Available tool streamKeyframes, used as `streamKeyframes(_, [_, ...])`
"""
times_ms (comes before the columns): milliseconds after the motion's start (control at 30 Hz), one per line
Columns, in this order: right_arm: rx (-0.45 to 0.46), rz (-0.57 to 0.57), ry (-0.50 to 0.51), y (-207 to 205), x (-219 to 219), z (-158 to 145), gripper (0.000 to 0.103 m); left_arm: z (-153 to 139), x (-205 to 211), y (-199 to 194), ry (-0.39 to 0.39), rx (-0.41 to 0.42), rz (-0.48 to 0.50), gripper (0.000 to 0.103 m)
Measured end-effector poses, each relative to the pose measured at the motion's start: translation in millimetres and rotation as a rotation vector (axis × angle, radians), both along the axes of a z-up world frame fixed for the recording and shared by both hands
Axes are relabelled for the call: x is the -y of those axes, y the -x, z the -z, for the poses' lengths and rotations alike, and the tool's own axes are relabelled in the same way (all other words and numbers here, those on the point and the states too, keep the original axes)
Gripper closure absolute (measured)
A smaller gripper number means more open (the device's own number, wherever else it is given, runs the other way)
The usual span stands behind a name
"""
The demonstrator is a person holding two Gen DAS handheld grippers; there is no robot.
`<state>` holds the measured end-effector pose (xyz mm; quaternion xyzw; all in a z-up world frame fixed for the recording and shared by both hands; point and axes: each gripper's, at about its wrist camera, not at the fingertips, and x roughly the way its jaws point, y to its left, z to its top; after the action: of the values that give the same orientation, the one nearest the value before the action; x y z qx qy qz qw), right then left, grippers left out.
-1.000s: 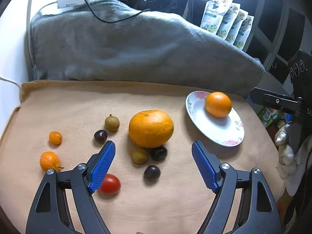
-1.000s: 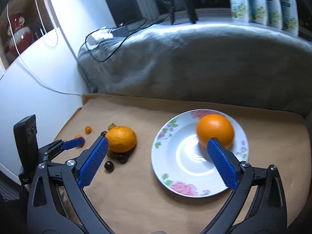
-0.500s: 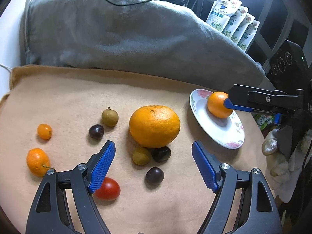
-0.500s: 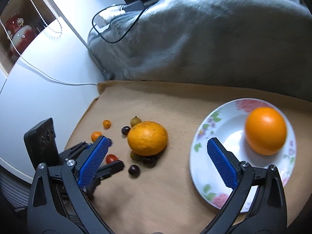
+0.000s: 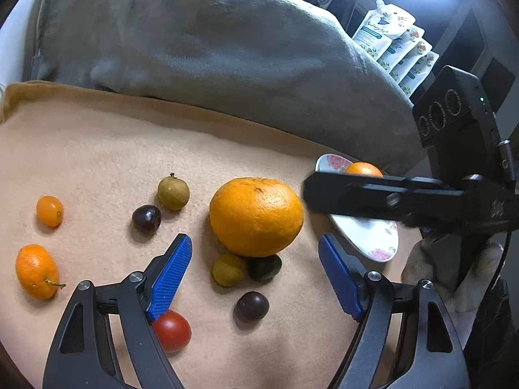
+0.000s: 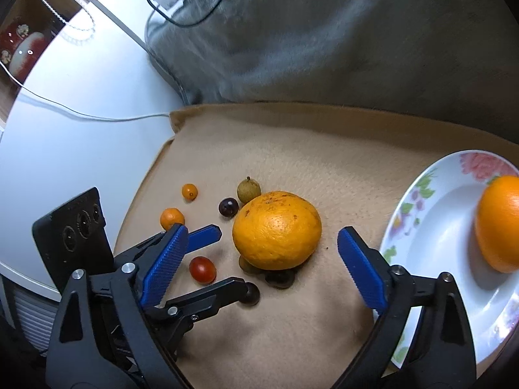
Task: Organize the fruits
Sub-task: 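Move the left gripper to the second large orange and close on it, then lift the second orange with the left gripper and carry it to the plate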
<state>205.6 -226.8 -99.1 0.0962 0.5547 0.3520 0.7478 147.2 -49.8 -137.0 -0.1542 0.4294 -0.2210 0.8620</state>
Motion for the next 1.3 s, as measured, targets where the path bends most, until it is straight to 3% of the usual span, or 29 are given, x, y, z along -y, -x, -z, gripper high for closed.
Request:
streamKeyframes(333, [-0.047,0.000,0.020,-9.3,-8.6,15.1,0.020,6.5,0.3,-7.6,0.027,-0.028,0.012,0.025])
streamKeyframes(733, [-0.043,-0.005,0.078,-12.3,-15.8,22.9,0.029,7.2,10.3,-19.8,0.030,-0.051,0.035,0.040])
streamKeyframes(1300, [-0.036,0.018,0.058,-7.0,-6.8,17.3,0.031,-1.9,17.0,-16.0,0.013,-0.033,0.029,0.041])
